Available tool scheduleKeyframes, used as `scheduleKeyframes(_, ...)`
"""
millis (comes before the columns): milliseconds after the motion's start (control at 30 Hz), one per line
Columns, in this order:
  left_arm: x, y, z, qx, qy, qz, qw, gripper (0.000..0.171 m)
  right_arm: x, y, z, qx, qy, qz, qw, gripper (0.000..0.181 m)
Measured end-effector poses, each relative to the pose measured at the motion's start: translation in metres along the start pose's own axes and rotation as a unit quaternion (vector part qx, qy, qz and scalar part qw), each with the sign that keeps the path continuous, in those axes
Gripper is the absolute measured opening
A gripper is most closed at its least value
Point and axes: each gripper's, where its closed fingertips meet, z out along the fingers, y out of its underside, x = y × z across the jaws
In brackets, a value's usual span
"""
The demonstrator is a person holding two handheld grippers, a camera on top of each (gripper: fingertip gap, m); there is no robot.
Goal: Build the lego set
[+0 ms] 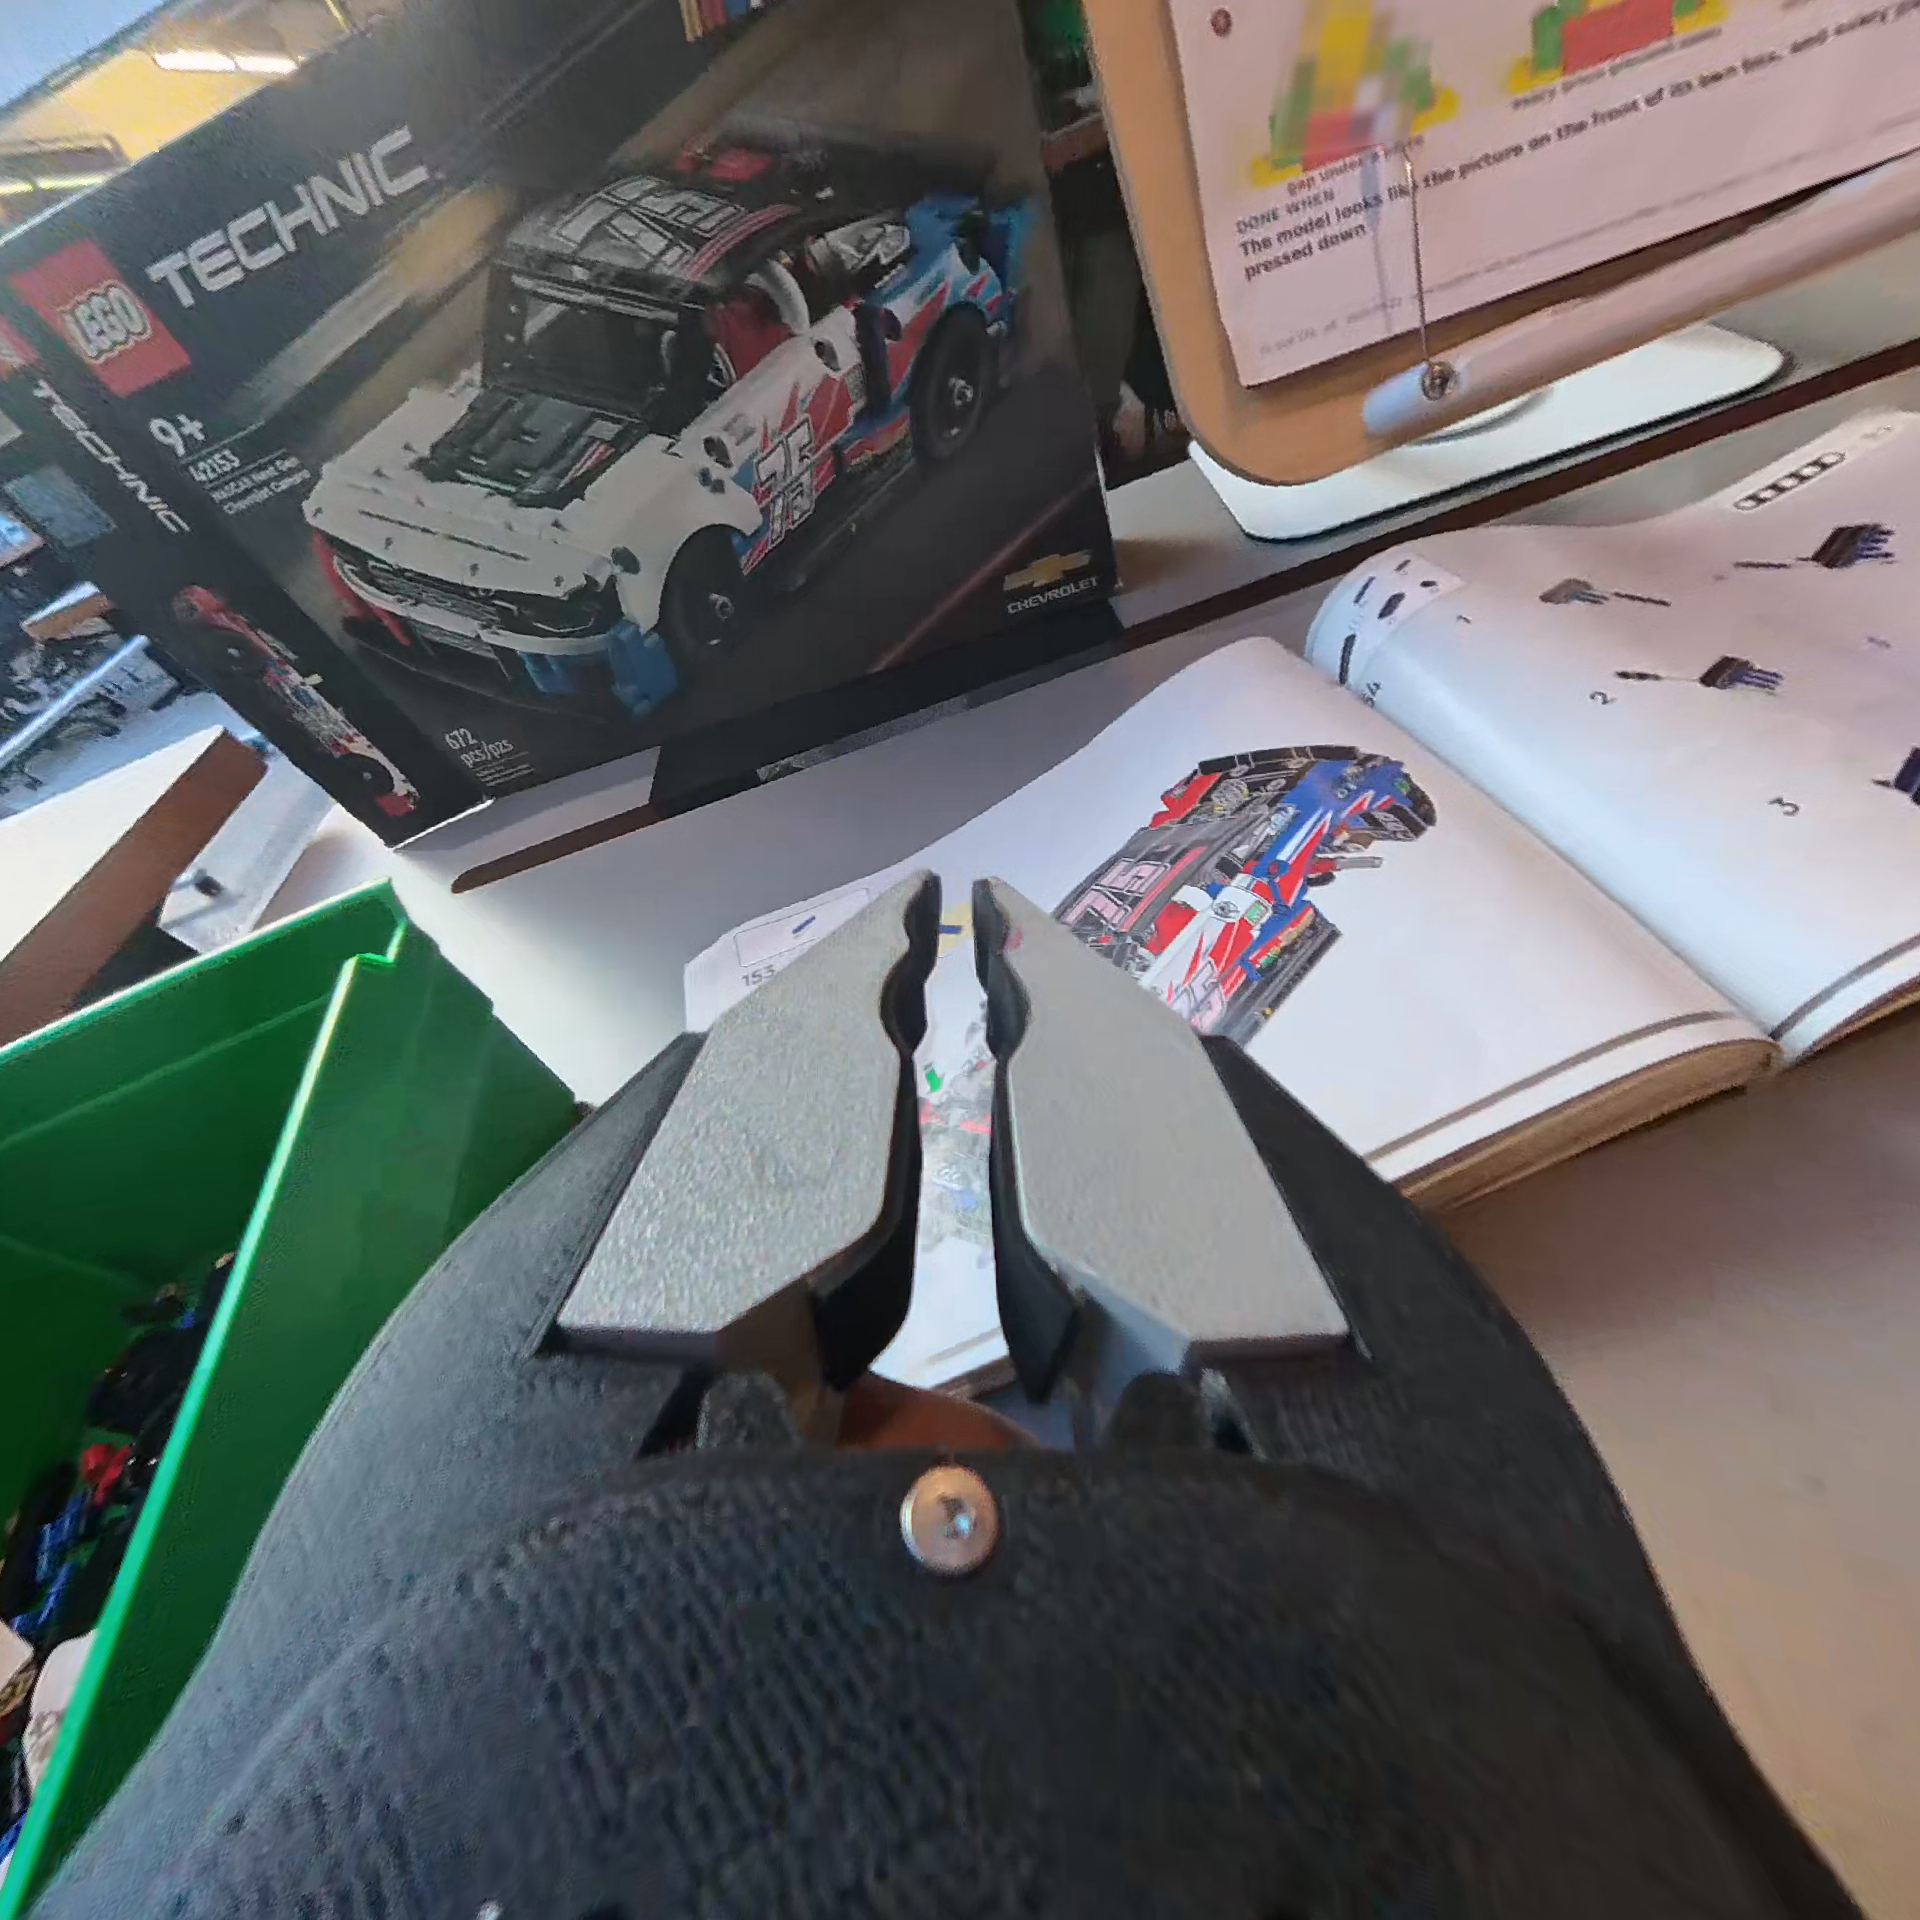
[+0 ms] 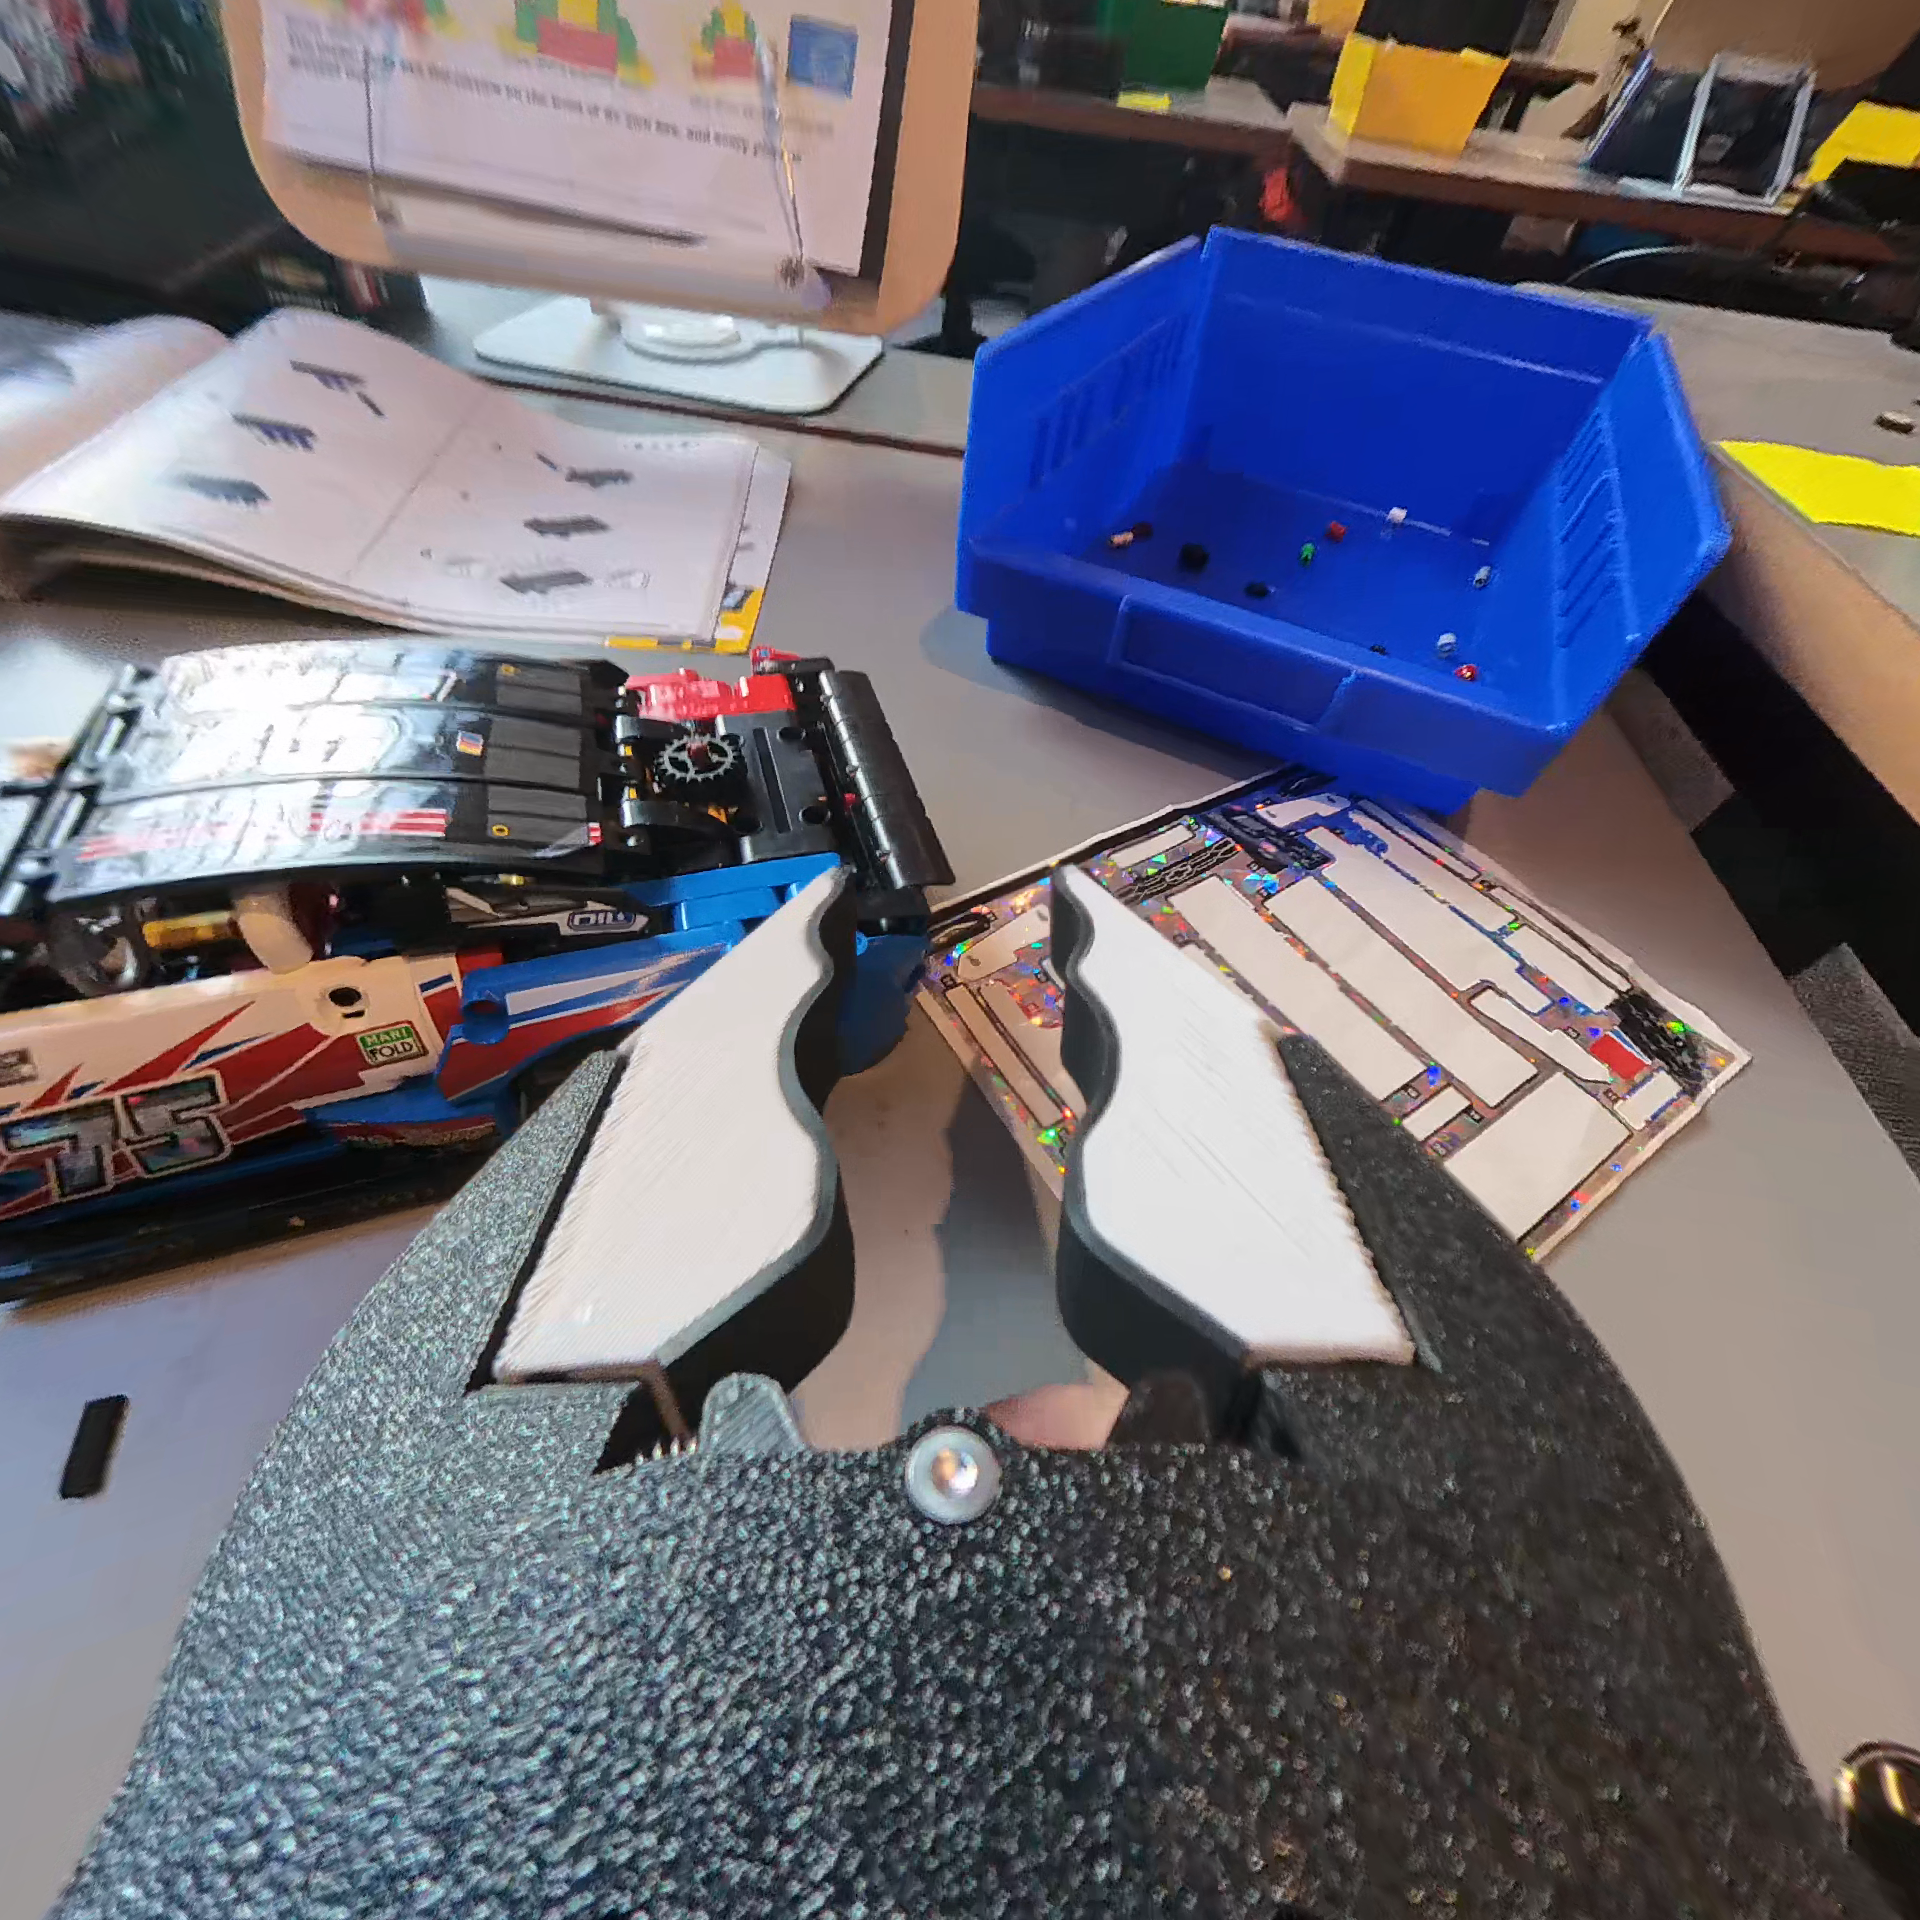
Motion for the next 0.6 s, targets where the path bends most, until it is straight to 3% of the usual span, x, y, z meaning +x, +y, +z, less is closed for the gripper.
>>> scheduleKeyframes(233, 0.005, 0.002, 0.001, 0.003, -0.003, 0.014, 1.000, 0.002, 0.010, -0.004, -0.005, 0.021, -0.030, 0.082, 0.996, 0.037)
scheduleKeyframes(433, 0.015, 0.002, 0.002, 0.006, 0.016, 0.011, 1.000, 0.000, 0.013, -0.005, -0.006, 0.026, -0.035, 0.097, 0.994, 0.037)
scheduleKeyframes(500, 0.032, -0.008, -0.003, 0.034, 0.021, 0.038, 0.998, 0.000, 0.011, -0.004, -0.004, 0.019, -0.036, 0.091, 0.995, 0.037)
scheduleKeyframes(600, 0.086, -0.022, -0.019, 0.073, 0.070, 0.095, 0.990, 0.000, 0.010, -0.002, -0.002, 0.013, -0.032, 0.086, 0.996, 0.036)
